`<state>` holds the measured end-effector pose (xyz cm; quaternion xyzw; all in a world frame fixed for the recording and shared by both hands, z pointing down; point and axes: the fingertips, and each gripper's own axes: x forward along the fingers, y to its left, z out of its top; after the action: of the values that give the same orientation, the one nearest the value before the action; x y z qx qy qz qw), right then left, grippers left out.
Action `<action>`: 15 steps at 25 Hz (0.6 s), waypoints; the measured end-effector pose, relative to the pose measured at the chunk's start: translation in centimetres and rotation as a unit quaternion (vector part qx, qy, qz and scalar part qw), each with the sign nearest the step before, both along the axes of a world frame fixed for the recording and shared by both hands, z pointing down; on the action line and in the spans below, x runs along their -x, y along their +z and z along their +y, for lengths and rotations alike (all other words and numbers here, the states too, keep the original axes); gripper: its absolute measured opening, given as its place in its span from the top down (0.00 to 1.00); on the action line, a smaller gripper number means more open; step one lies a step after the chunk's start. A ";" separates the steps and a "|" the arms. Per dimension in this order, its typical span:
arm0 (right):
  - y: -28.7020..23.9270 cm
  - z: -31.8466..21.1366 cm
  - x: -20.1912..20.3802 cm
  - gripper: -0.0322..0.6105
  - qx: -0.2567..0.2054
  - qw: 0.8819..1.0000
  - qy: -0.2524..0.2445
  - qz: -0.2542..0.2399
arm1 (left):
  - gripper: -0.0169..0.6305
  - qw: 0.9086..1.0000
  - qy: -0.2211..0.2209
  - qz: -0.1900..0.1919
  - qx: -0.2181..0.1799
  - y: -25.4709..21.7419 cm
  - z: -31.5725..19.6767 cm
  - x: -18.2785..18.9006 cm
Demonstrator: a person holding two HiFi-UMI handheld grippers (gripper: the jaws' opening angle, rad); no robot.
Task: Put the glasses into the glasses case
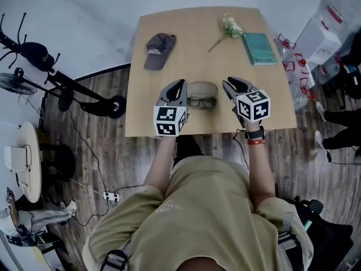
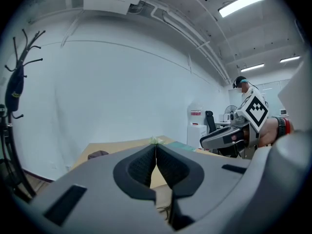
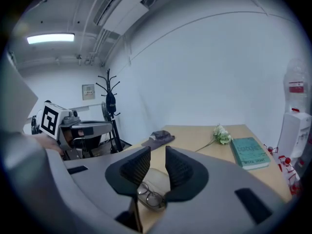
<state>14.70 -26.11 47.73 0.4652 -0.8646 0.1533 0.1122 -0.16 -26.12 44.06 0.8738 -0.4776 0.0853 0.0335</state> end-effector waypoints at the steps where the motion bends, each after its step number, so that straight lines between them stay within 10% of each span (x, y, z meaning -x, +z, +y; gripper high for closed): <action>1: -0.3 0.1 0.1 0.78 -0.009 1.000 0.007 -0.008 | 0.94 1.000 -0.003 0.000 -0.003 -0.2 0.1 0.0; 15: -2.1 1.9 -1.3 0.93 -0.085 0.992 0.093 -0.007 | 0.94 1.000 -0.017 0.004 -0.005 0.4 1.6 -0.7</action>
<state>16.02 -24.22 45.59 0.5502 -0.8284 0.0921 0.0510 0.54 -24.56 44.43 0.8658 -0.4931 0.0788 0.0324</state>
